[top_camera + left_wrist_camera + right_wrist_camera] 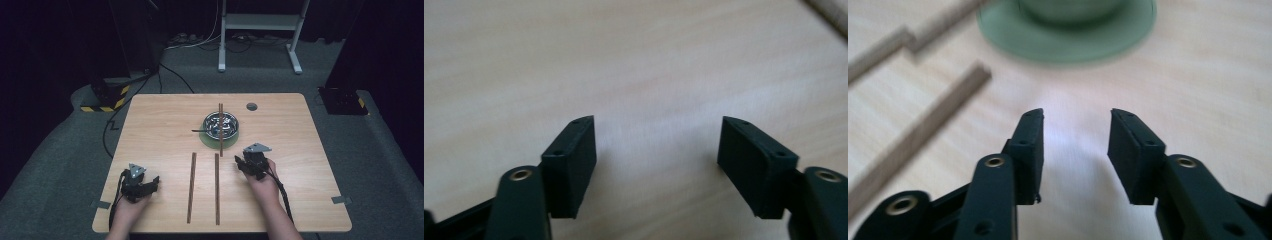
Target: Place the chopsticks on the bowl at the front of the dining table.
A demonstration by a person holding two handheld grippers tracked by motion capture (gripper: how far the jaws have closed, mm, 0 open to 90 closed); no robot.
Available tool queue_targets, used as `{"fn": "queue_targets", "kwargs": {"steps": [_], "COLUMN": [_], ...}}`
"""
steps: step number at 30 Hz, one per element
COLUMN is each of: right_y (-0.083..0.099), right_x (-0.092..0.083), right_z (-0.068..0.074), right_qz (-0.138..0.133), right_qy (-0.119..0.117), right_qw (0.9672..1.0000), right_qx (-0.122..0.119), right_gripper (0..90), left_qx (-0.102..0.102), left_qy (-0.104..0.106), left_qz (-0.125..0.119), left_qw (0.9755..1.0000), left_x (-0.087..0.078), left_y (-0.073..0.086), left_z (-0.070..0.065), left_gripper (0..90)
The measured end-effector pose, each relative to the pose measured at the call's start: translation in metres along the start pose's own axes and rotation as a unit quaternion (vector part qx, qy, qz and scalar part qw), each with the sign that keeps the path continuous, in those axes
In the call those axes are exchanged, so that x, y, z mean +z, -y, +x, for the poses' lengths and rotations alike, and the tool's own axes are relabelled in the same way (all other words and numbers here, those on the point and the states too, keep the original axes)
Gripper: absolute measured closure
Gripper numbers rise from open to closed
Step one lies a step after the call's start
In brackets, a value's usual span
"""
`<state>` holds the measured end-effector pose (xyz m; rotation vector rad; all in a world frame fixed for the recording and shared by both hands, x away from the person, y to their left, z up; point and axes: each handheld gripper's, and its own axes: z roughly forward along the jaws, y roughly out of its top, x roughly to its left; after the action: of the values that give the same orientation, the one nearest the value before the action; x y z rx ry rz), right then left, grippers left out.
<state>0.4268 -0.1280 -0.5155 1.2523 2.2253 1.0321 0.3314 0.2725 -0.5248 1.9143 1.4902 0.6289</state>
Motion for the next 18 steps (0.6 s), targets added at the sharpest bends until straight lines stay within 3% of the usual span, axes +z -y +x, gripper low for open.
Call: {"fn": "queue_targets", "kwargs": {"steps": [3, 4, 5, 6, 8, 9, 10, 15, 18], "right_y": [0.015, 0.027, 0.027, 0.039, 0.045, 0.058, 0.065, 0.078, 0.078], "right_x": [-0.014, -0.027, -0.027, -0.041, -0.048, -0.060, -0.065, -0.081, -0.081], "right_z": [-0.011, -0.023, -0.023, -0.036, -0.042, -0.052, -0.056, -0.061, -0.061], "right_qz": [0.008, 0.011, 0.011, 0.013, 0.013, 0.026, 0.016, 0.017, 0.017], "right_qy": [0.005, 0.021, 0.021, 0.037, 0.040, 0.054, 0.048, 0.056, 0.057], "right_qw": [0.9999, 0.9996, 0.9996, 0.9988, 0.9987, 0.9981, 0.9985, 0.9979, 0.9978], "right_qx": [0.011, 0.018, 0.018, 0.029, 0.027, 0.017, 0.019, 0.029, 0.029], "right_gripper": [52.9, 50.9, 50.9, 45.8, 42.1, 35.6, 35.4, 34.5, 34.4], "left_qx": [0.005, 0.010, 0.010, 0.016, 0.015, 0.018, 0.018, 0.016, 0.017], "left_qy": [0.005, 0.006, 0.007, 0.009, 0.013, 0.016, 0.016, 0.017, 0.015], "left_qz": [-0.009, -0.009, -0.015, -0.014, -0.017, -0.018, -0.019, -0.021, -0.019], "left_qw": [0.9999, 0.9999, 0.9998, 0.9997, 0.9997, 0.9996, 0.9995, 0.9995, 0.9996], "left_x": [0.000, -0.001, 0.000, 0.000, 0.001, 0.002, 0.002, 0.003, 0.002], "left_y": [0.004, 0.004, 0.005, 0.005, 0.004, 0.004, 0.003, 0.003, 0.003], "left_z": [0.000, 0.000, -0.001, -0.001, -0.003, -0.005, -0.006, -0.006, -0.006], "left_gripper": [25.8, 23.3, 23.3, 23.1, 23.7, 24.3, 24.6, 25.2, 25.2]}}
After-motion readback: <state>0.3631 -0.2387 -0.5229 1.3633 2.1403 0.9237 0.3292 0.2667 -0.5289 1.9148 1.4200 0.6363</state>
